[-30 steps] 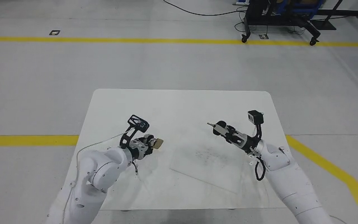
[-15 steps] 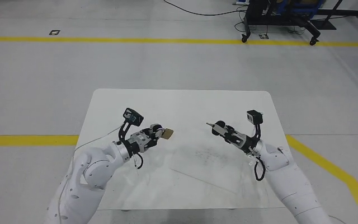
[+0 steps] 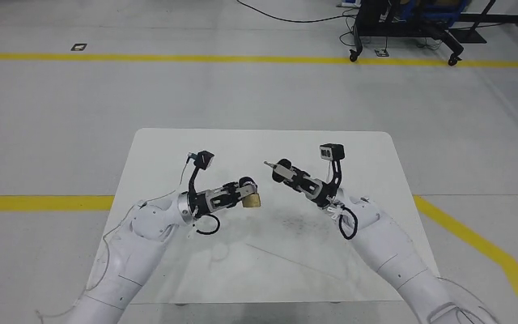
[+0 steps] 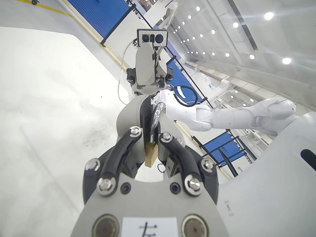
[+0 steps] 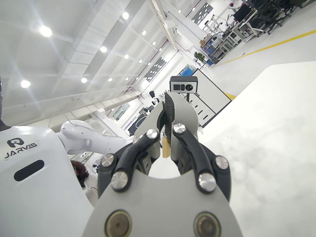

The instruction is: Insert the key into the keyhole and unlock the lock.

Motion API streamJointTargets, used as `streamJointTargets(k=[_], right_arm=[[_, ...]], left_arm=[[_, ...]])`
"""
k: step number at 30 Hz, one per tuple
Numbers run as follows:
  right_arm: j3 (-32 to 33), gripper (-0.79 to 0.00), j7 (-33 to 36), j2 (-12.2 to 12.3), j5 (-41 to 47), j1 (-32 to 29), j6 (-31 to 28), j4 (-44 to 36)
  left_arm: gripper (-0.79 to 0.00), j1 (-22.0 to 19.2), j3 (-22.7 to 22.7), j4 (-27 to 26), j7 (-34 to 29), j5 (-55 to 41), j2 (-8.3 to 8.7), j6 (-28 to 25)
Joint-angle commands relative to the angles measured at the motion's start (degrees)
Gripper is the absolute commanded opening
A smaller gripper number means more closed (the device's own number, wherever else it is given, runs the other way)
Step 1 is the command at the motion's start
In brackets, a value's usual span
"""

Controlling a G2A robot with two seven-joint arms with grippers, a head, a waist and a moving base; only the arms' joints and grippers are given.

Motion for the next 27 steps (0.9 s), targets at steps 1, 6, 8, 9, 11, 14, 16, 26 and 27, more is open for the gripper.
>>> streamJointTargets(k=[1, 6, 8, 9, 11, 14, 16, 26, 27], right_arm=[[-1.73, -0.785, 0.17, -0.69, 0.25, 0.86, -0.48, 0.49], [-3.52, -0.785, -0.58, -1.9, 3.87, 1.83, -3.33, 1.62], [-3.52, -0.785, -0.58, -1.9, 3.87, 1.83, -3.33, 1.62], [-3.52, -0.785, -0.58, -1.9, 3.87, 1.83, -3.33, 1.62], [-3.52, -0.785, -0.58, -1.9, 3.87, 1.83, -3.33, 1.62], [-3.52, -0.785, -0.58, -1.9, 3.87, 1.83, -3.33, 1.62], [-3.05, -0.785, -1.37, -1.77, 5.07, 0.46, -1.62, -0.49], [7.72, -0.785, -2.07, 1.81, 3.8, -10.06, 6.19, -11.81], [7.72, -0.785, -2.07, 1.81, 3.8, -10.06, 6.19, -11.81]], left_arm=[[-0.785, -0.51, 0.62, 1.57, -1.64, -5.57, -0.18, 0.92], [-0.785, -2.19, 0.38, 4.2, -4.73, -8.82, -0.11, 2.84], [-0.785, -2.19, 0.38, 4.2, -4.73, -8.82, -0.11, 2.84], [-0.785, -2.19, 0.38, 4.2, -4.73, -8.82, -0.11, 2.84], [-0.785, -2.19, 0.38, 4.2, -4.73, -8.82, -0.11, 2.84], [-0.785, -1.48, 1.25, 3.92, -2.25, -5.62, -0.13, 10.07], [-0.785, -1.24, 2.0, 2.44, -0.49, -6.9, -0.33, 17.12], [-0.785, -3.53, 1.19, -1.52, 3.67, -2.69, -0.18, 29.11], [-0.785, -3.53, 1.19, -1.52, 3.67, -2.69, -0.18, 29.11]])
